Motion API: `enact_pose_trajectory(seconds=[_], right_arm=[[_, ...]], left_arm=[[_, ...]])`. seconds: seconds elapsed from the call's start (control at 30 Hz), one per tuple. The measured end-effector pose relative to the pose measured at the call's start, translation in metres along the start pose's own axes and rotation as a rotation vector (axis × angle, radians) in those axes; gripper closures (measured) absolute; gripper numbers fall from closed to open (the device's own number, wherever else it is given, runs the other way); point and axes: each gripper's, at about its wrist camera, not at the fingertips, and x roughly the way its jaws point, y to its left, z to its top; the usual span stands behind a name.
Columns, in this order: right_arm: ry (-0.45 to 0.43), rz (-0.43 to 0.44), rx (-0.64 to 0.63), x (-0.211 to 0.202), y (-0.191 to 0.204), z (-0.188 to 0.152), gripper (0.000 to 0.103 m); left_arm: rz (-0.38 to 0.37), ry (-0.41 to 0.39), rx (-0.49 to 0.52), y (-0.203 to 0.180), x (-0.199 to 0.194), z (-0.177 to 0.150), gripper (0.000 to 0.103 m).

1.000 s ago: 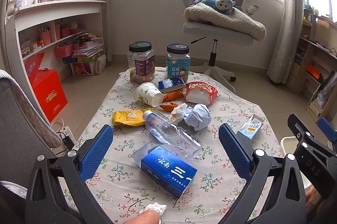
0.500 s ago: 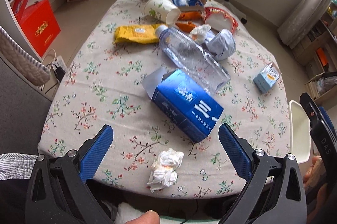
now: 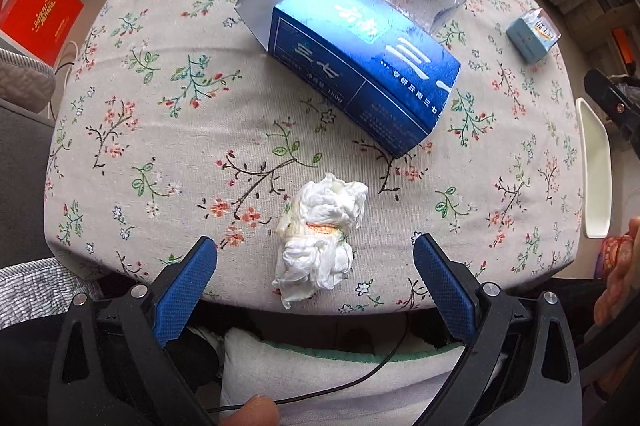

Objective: Collect trash
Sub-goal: 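Grasp the white tissue with the left gripper while the right gripper grasps the blue box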

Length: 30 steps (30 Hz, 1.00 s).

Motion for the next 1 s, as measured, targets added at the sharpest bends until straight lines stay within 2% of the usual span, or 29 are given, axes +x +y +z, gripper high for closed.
enact_pose_trajectory(seconds=[0.1, 0.13, 0.23, 0.3, 0.33, 0.43, 0.53, 0.67, 0.8, 1.0], right_arm=[[0.016, 0.013, -0.026, 0.004, 0.007, -0.001, 0.007], [0.019, 0.013, -0.041, 0.005, 0.009, -0.001, 0.007], [0.035, 0.052, -0.077, 0.009, 0.019, -0.001, 0.007], [0.048, 0.087, -0.112, 0.012, 0.028, 0.001, 0.007], [0.056, 0.107, -0.137, 0.014, 0.033, 0.002, 0.007], [0.076, 0.169, -0.237, 0.016, 0.055, 0.005, 0.007], [0.092, 0.235, -0.351, 0.019, 0.08, 0.004, 0.007], [0.149, 0.349, -0.433, 0.028, 0.112, -0.001, 0.007], [0.164, 0.39, -0.539, 0.033, 0.142, -0.007, 0.007], [0.22, 0.425, -0.54, 0.054, 0.156, -0.006, 0.009]], left_arm=[[0.016, 0.039, 0.018, 0.001, 0.011, -0.003, 0.025], [0.014, 0.051, 0.016, 0.004, 0.014, -0.005, 0.026], [0.023, 0.03, 0.027, 0.008, 0.011, -0.007, 0.035], [0.045, 0.006, 0.034, 0.014, 0.006, -0.007, 0.062], [0.038, 0.004, 0.025, 0.018, 0.003, -0.006, 0.067], [-0.003, -0.018, -0.037, 0.041, -0.011, 0.001, 0.069], [-0.006, -0.117, -0.122, 0.07, -0.038, 0.011, 0.07], [-0.029, -0.22, -0.194, 0.099, -0.075, 0.026, 0.069], [-0.071, -0.225, -0.231, 0.098, -0.07, 0.028, 0.069], [-0.089, -0.223, -0.244, 0.094, -0.059, 0.031, 0.069]])
